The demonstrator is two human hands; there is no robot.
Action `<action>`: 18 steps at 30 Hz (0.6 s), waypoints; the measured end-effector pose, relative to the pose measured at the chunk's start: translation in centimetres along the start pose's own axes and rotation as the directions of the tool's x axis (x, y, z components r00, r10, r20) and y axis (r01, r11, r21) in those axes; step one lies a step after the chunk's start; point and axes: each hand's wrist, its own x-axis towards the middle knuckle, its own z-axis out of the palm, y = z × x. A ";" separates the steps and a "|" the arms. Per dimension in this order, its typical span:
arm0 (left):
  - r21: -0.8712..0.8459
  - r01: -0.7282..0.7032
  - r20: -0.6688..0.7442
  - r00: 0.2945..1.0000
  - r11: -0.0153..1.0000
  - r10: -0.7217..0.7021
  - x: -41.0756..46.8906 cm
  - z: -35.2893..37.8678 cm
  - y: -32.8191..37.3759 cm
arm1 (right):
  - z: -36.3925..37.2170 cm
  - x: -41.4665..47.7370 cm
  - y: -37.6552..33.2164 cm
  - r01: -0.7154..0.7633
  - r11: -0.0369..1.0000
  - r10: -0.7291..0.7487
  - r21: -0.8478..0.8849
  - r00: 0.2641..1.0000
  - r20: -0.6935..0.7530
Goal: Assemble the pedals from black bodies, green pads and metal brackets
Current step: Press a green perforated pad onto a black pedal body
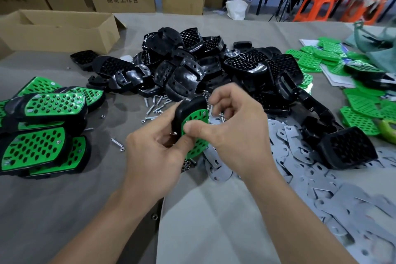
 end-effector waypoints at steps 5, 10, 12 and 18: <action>-0.097 -0.013 0.119 0.993 0.995 0.024 -0.1 0.0 -0.1 | -0.4 0.8 0.4 -0.061 0.984 0.002 0.165 0.943 0.334; -0.128 0.000 0.154 0.988 0.992 0.019 0.3 -0.6 -0.1 | -0.1 0.6 0.7 -0.068 0.972 -0.008 0.225 0.948 0.317; -0.183 0.044 0.170 0.985 0.982 -0.012 0.6 -1.0 0.0 | 0.2 0.5 0.6 -0.107 0.958 0.013 0.265 0.943 0.333; -0.182 0.183 0.054 0.983 0.966 -0.176 1.3 -0.9 -0.3 | -0.1 0.5 1.2 -0.246 0.966 0.196 0.074 0.892 0.408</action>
